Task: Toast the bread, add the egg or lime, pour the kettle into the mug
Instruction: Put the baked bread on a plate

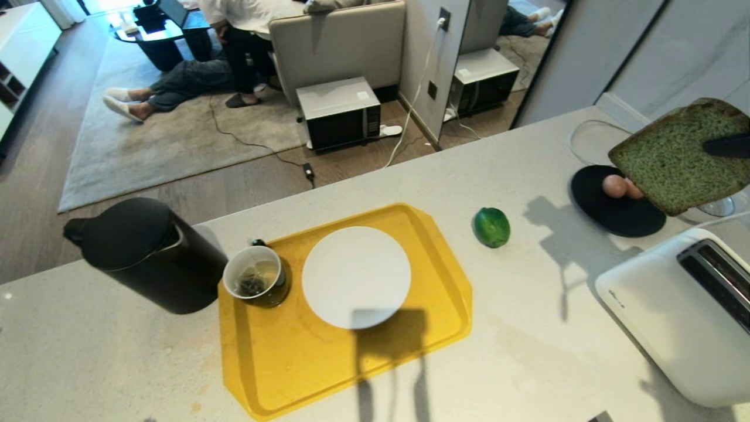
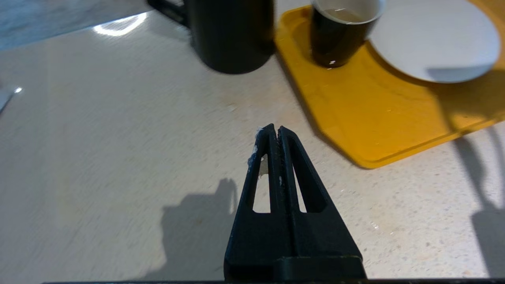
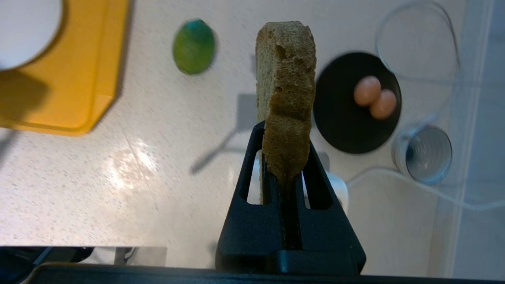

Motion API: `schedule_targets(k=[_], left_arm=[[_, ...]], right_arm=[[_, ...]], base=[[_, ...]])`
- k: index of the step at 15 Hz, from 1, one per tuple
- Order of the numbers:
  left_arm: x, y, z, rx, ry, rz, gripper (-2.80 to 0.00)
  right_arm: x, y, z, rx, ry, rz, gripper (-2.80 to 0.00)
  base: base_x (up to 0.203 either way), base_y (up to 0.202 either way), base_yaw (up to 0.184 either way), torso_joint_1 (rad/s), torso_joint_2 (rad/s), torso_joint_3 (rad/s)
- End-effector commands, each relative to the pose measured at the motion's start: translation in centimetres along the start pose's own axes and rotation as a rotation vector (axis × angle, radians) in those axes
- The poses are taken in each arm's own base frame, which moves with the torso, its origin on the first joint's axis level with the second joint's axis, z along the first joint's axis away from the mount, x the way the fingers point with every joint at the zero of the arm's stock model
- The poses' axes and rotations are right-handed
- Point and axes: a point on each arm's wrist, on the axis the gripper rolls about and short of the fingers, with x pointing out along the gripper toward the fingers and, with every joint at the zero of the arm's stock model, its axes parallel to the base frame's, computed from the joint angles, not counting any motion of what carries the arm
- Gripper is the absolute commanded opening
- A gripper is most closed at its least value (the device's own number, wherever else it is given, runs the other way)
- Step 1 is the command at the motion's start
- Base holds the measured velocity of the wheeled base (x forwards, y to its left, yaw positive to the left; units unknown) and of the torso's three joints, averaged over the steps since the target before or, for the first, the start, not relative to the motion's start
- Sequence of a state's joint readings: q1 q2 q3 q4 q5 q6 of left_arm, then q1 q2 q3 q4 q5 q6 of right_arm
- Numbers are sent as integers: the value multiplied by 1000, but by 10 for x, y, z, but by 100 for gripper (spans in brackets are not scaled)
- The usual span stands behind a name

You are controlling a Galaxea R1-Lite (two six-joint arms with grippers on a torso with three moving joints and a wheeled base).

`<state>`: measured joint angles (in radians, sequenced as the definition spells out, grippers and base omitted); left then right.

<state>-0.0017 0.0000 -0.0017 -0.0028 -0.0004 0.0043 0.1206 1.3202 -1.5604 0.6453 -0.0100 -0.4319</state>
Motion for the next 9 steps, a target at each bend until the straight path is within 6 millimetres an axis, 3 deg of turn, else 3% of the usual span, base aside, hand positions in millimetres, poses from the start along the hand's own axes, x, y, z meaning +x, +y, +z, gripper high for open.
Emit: schedule_targets(k=[1, 9], left_arm=[[0, 0, 0, 0, 1, 1, -280], [0, 0, 0, 0, 1, 1, -280]], right_arm=[[0, 1, -1, -2, 6, 2, -280], [8, 4, -9, -1, 47, 20, -280]], base=[[-5, -10, 172, 2, 6, -2], [0, -7, 172, 4, 2, 1]])
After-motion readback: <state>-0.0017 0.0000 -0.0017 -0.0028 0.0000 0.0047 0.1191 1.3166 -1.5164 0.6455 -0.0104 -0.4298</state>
